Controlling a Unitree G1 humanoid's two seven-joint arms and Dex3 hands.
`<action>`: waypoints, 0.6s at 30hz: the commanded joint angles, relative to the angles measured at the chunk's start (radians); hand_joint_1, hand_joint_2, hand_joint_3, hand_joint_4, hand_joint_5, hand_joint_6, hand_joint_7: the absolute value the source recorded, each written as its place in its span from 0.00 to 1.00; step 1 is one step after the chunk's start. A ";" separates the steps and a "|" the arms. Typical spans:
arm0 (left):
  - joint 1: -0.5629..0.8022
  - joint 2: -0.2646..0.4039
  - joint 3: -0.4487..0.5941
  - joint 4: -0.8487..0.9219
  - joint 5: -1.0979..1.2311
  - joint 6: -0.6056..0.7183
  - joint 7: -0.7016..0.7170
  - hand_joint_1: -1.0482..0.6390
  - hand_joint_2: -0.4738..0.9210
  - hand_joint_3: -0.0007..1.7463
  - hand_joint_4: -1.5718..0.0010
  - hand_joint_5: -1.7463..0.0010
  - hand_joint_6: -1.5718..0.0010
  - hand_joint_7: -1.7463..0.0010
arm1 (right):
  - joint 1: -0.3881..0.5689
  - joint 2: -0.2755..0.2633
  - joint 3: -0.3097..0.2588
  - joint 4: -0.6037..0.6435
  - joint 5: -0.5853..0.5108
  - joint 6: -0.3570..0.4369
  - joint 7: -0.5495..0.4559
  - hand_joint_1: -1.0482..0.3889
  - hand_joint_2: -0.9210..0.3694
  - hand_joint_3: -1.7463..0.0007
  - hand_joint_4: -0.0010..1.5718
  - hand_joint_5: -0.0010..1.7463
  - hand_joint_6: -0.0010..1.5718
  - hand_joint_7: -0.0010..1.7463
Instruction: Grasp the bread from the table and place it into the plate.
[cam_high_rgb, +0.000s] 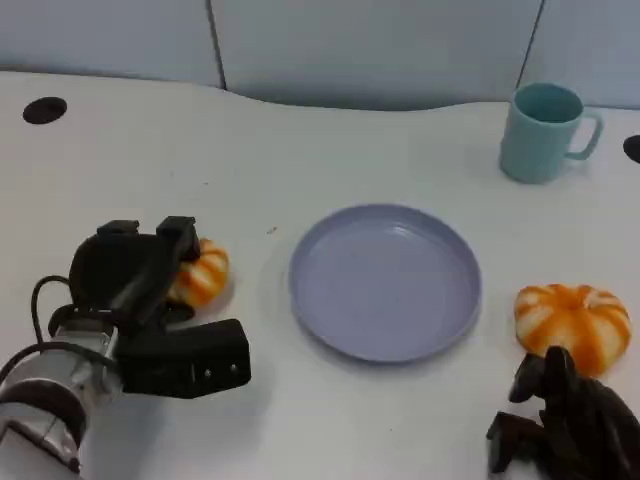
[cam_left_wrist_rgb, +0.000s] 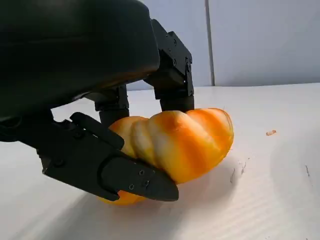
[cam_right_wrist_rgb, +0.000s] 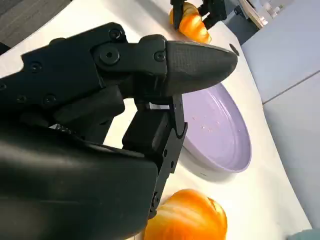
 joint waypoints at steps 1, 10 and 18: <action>-0.087 -0.009 0.046 -0.043 -0.046 -0.114 0.045 0.53 0.97 0.21 0.53 0.00 0.64 0.00 | 0.006 -0.015 0.000 0.016 -0.003 0.007 0.000 0.43 0.00 0.72 0.81 0.74 0.72 0.74; -0.212 -0.079 -0.025 -0.083 0.027 -0.313 0.067 0.55 0.71 0.62 0.43 0.00 0.55 0.00 | 0.005 -0.009 0.009 0.021 -0.007 0.002 -0.002 0.42 0.00 0.73 0.80 0.75 0.72 0.74; -0.233 -0.097 -0.040 -0.075 0.042 -0.337 0.062 0.55 0.67 0.68 0.42 0.00 0.55 0.00 | 0.002 -0.009 0.010 0.026 -0.007 -0.001 0.000 0.42 0.00 0.73 0.80 0.75 0.72 0.73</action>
